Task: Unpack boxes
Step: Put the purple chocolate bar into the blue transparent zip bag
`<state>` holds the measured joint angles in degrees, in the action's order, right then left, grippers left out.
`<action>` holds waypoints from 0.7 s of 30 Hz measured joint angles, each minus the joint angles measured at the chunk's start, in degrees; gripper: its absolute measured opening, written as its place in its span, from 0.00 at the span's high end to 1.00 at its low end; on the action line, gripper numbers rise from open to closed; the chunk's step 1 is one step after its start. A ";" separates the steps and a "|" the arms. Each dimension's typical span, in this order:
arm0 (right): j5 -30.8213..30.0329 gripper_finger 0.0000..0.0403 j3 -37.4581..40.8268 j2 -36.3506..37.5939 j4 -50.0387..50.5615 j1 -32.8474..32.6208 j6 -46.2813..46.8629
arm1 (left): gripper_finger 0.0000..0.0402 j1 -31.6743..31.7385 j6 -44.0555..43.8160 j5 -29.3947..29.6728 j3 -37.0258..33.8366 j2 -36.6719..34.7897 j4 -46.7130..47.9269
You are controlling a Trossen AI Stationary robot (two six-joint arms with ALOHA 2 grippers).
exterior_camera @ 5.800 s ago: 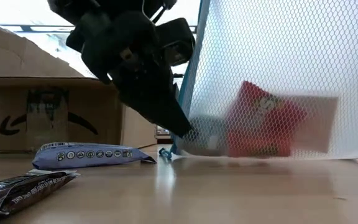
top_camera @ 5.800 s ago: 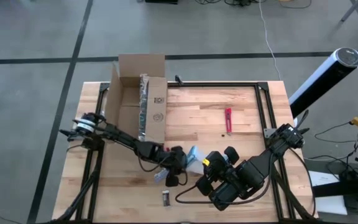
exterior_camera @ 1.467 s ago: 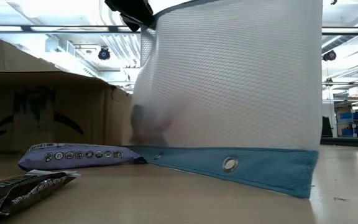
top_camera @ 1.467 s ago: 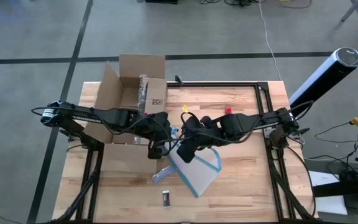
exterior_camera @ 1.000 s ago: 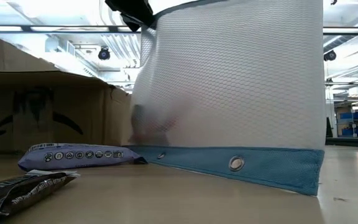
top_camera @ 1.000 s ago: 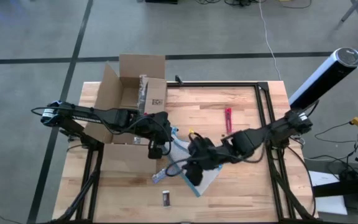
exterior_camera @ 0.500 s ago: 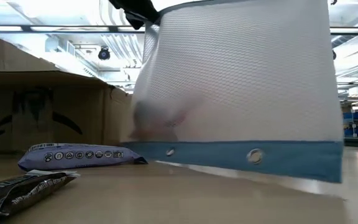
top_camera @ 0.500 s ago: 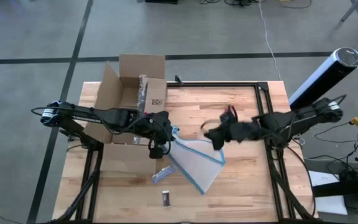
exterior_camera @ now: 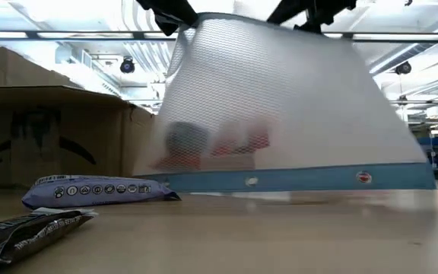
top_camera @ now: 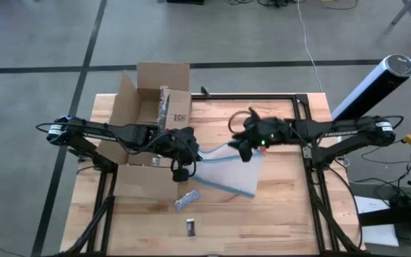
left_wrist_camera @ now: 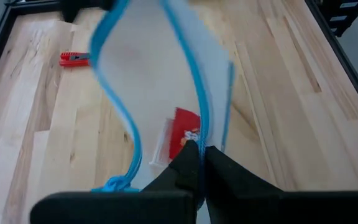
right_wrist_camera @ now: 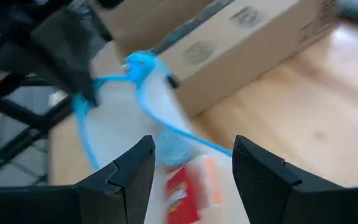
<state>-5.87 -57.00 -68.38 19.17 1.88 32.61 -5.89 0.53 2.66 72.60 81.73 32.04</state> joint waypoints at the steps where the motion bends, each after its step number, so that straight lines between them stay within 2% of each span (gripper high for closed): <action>1: 0.10 0.54 -0.74 0.00 2.01 1.02 -1.72 | 1.00 0.00 -0.14 0.00 0.00 0.01 0.00; 5: 4.47 0.54 -3.42 -0.09 7.04 5.65 -6.78 | 1.00 0.00 -0.82 0.00 0.00 0.04 0.08; 12: 12.51 0.54 -5.15 -3.32 7.34 11.17 -11.95 | 1.00 0.06 -1.46 1.40 0.00 0.07 -0.01; 21: 19.97 0.54 -12.97 -10.97 6.96 10.93 -14.02 | 1.00 0.49 -3.01 3.47 0.00 0.09 -1.22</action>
<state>14.10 -69.97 -79.35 26.12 12.81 18.59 -5.40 -2.48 6.13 72.60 81.82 30.82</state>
